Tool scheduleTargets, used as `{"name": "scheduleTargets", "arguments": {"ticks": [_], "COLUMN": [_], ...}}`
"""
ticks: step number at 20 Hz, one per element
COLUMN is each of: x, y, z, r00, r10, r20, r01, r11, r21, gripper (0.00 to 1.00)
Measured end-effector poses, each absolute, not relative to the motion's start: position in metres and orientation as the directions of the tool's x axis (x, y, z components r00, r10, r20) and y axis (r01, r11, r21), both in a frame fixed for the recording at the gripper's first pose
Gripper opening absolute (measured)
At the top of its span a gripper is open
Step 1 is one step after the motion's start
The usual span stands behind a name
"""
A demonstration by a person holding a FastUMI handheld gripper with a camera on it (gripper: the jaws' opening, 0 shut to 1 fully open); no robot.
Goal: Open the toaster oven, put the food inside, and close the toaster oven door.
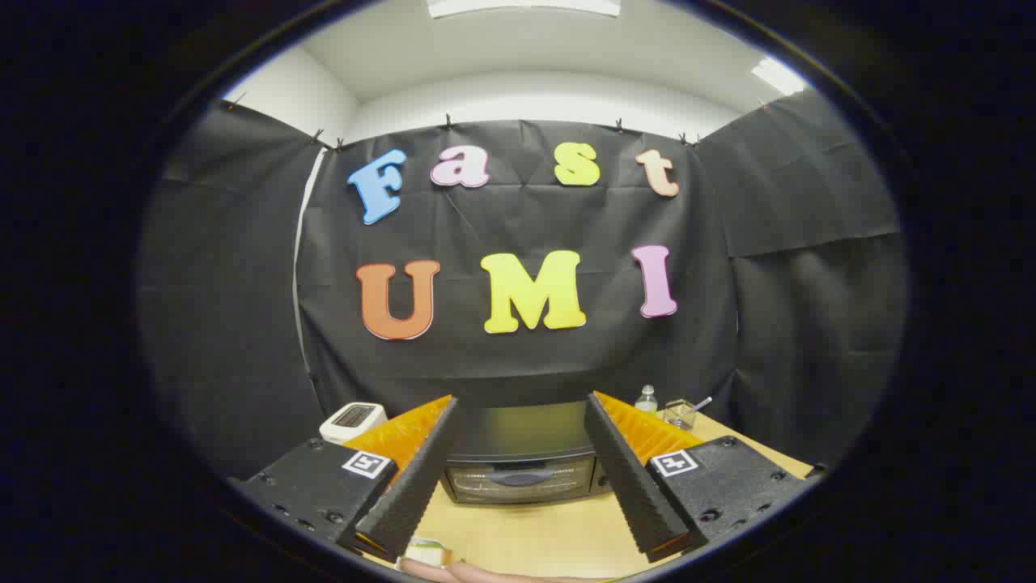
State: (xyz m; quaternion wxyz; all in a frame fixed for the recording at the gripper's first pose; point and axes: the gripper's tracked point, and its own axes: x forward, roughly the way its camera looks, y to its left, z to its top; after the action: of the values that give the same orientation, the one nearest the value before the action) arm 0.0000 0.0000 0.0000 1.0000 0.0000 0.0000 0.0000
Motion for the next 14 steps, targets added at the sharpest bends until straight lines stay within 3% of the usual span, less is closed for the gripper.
{"name": "scheduleTargets", "arguments": {"ticks": [14], "x": [0.011], "y": [-0.001], "z": [-0.017], "r00": [1.000], "r10": [-0.006], "r20": [-0.029], "r01": [0.005], "r11": [1.000], "r21": [-0.022], "gripper": [1.00]}}
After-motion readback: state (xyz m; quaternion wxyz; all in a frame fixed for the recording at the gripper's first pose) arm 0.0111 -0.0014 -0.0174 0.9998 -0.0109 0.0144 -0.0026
